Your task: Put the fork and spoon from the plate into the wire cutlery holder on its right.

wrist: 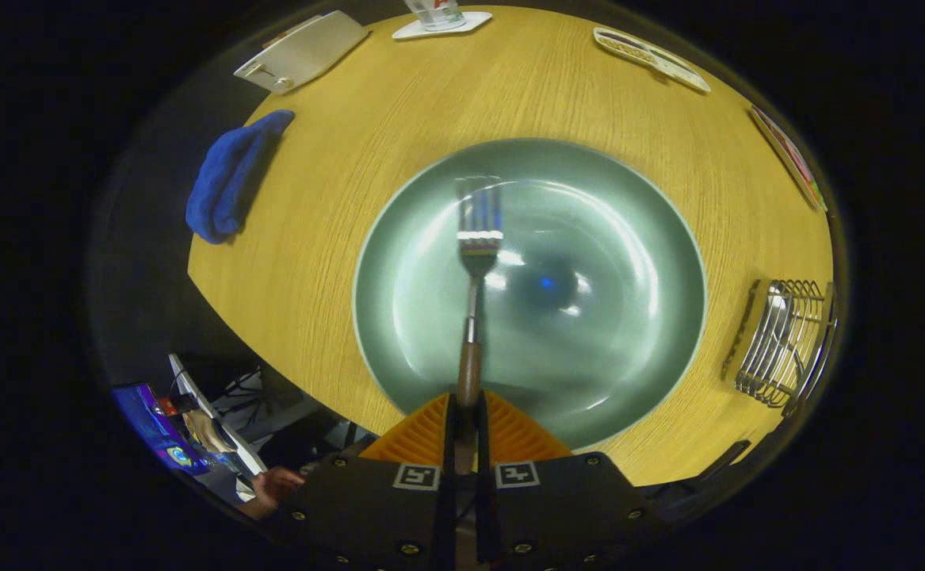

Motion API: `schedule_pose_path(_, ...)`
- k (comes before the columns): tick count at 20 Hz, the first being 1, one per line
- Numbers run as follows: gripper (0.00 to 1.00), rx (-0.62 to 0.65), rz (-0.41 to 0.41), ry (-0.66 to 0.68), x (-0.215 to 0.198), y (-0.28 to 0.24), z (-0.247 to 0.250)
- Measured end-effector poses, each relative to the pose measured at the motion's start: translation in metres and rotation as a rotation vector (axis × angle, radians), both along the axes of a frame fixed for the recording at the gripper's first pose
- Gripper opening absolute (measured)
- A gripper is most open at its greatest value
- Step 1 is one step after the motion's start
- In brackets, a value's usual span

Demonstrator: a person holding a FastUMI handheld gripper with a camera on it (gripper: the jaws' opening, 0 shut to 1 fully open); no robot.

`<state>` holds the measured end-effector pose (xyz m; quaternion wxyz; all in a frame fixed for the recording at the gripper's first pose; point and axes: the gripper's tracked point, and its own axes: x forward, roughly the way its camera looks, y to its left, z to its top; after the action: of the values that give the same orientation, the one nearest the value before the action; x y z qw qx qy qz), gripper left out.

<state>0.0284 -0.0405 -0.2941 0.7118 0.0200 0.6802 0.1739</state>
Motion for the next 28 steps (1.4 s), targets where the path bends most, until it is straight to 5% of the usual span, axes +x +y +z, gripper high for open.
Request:
schedule_pose_path(2, 0.11, -0.014, 0.021, -0.028, 0.003, -0.003, 0.001)
schedule_pose_path(3, 0.03, -0.046, 0.056, -0.027, 0.002, -0.009, -0.003)
schedule_pose_path(12, 0.03, -0.054, 0.187, -0.060, 0.004, -0.035, 0.022)
schedule_pose_path(24, 0.03, -0.283, 0.450, -0.021, -0.024, -0.162, 0.102)
schedule_pose_path(28, 0.03, -0.311, 0.440, 0.013, -0.036, -0.202, 0.132)
